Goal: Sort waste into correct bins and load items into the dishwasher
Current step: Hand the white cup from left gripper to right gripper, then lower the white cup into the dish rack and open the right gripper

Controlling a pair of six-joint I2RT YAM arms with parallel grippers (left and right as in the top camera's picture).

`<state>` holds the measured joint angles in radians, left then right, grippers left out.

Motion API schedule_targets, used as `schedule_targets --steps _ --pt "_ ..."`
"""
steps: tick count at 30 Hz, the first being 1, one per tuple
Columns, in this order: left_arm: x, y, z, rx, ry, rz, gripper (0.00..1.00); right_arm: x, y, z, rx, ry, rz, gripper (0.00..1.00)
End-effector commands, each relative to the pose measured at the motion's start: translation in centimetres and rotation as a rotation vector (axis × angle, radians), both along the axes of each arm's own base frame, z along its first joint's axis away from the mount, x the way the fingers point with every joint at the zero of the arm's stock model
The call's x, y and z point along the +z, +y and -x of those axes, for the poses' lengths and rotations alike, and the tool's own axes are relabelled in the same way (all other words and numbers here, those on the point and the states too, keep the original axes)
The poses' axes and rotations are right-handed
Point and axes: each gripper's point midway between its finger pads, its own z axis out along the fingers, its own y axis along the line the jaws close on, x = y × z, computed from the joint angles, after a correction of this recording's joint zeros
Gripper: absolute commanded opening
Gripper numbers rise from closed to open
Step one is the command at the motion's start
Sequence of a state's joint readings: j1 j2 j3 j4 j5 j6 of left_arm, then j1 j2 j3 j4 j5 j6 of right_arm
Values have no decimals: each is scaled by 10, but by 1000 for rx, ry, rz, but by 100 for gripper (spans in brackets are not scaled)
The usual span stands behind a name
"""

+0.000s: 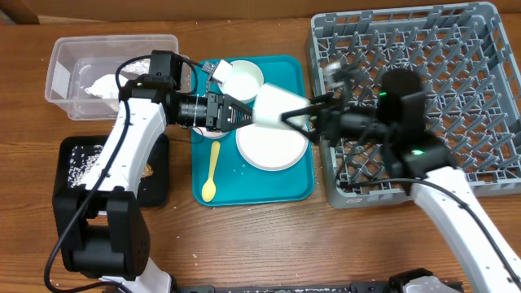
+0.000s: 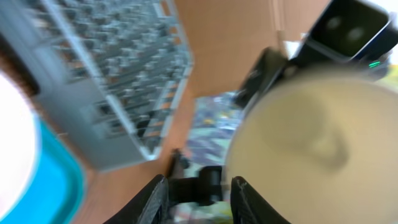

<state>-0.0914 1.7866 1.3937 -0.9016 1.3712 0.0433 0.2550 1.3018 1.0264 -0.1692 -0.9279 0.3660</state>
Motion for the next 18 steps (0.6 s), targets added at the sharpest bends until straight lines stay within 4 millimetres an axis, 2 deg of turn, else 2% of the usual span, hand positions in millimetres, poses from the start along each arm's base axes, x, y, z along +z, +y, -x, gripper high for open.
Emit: schedule_targets --steps 1,7,12,15,18 --pt "-32 11 -15 67 -43 -229 38 28 -46 -8 -176 -39 11 46" --pt "-71 36 -28 143 -67 -498 40 3 -130 -10 -562 133 204 46" --pt "-91 56 -36 191 -86 -669 41 -13 -192 9 -859 298 478 45" --pt "-103 74 -43 230 -103 -795 41 -20 -211 21 -927 388 590 45" --pt "-110 87 -47 255 -111 -877 41 -41 -219 29 -928 502 685 45"
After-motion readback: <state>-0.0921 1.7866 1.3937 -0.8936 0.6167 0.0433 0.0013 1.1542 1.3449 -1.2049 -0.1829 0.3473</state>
